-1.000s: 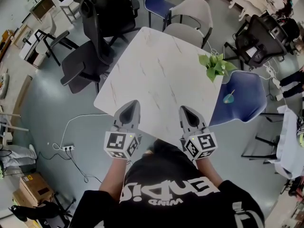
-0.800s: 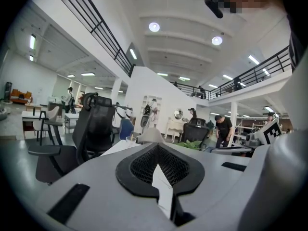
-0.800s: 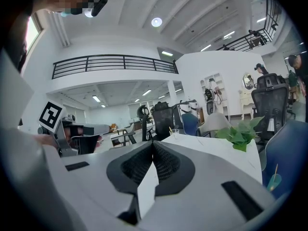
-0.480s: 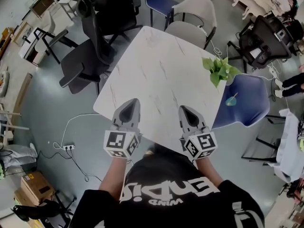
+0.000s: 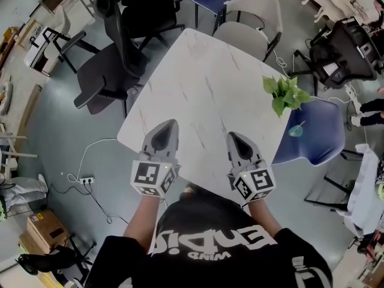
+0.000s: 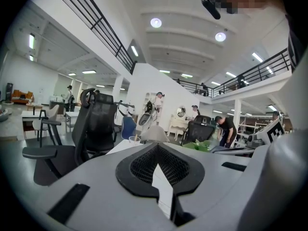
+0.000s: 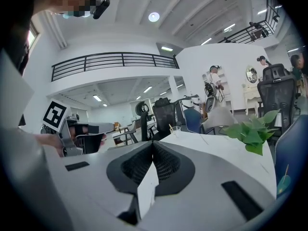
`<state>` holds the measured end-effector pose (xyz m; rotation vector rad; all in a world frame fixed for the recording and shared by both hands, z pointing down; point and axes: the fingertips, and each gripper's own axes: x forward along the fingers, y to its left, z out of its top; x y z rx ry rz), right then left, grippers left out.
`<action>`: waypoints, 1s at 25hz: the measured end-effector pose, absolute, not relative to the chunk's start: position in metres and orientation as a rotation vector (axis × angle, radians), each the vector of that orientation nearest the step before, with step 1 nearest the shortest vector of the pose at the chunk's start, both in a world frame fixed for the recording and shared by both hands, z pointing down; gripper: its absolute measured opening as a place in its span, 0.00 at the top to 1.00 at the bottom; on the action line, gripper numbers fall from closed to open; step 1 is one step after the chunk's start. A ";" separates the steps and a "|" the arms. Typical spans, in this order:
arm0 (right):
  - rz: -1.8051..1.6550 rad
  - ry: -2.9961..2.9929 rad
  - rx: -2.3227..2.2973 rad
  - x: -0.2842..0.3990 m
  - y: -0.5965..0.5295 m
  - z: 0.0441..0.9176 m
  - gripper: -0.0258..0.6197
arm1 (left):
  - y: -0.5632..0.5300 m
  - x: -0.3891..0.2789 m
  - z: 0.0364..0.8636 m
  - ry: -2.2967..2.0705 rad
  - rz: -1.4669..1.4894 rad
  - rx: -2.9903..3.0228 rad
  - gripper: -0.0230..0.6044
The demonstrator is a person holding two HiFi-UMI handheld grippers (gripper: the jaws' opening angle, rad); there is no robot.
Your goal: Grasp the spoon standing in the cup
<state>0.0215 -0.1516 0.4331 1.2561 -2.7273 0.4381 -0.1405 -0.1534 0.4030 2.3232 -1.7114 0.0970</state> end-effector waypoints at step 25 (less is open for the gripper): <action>0.515 -2.752 1.138 0.029 -0.182 0.455 0.94 | -0.210 -0.142 0.422 -1.847 0.145 2.269 0.65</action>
